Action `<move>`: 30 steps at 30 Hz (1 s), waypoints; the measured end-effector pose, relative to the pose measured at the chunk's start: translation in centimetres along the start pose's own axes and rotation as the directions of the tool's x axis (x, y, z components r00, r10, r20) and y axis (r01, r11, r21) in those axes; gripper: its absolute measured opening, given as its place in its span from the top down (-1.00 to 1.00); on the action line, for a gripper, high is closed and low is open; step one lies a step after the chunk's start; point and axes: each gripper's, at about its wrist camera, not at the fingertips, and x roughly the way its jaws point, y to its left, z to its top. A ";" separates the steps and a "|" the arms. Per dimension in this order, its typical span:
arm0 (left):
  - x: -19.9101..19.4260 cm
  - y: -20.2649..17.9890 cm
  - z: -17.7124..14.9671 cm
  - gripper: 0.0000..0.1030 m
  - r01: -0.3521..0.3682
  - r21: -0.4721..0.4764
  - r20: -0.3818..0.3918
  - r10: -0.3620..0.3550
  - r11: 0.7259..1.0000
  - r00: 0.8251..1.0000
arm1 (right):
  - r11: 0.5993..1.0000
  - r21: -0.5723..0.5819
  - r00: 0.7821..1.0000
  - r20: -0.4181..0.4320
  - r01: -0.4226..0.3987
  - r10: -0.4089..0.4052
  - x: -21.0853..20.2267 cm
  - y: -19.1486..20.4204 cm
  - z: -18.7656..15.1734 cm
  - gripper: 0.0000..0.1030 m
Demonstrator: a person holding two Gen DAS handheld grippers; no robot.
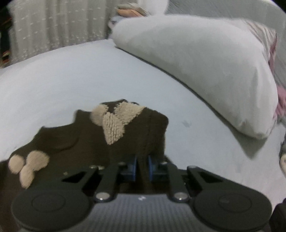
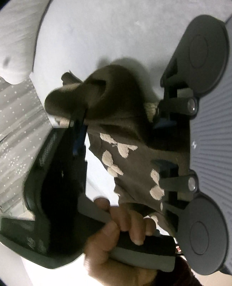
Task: Fold clothes
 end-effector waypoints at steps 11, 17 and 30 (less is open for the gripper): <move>-2.6 9.2 -5.5 0.77 -0.055 -0.262 0.015 0.060 0.964 0.998 | 0.996 -0.091 1.000 -0.025 0.007 -0.010 -1.7 0.4 1.8 -0.09; -0.7 11.0 -8.5 0.95 -0.064 -0.331 -0.056 0.048 0.941 0.997 | 0.993 0.016 0.993 0.022 0.117 -0.117 -1.3 -2.2 4.3 -0.09; -2.1 14.1 -9.2 0.42 0.086 -0.453 0.034 -0.079 0.887 0.996 | 0.971 0.161 0.983 0.013 0.177 -0.181 5.6 -5.1 13.4 -0.09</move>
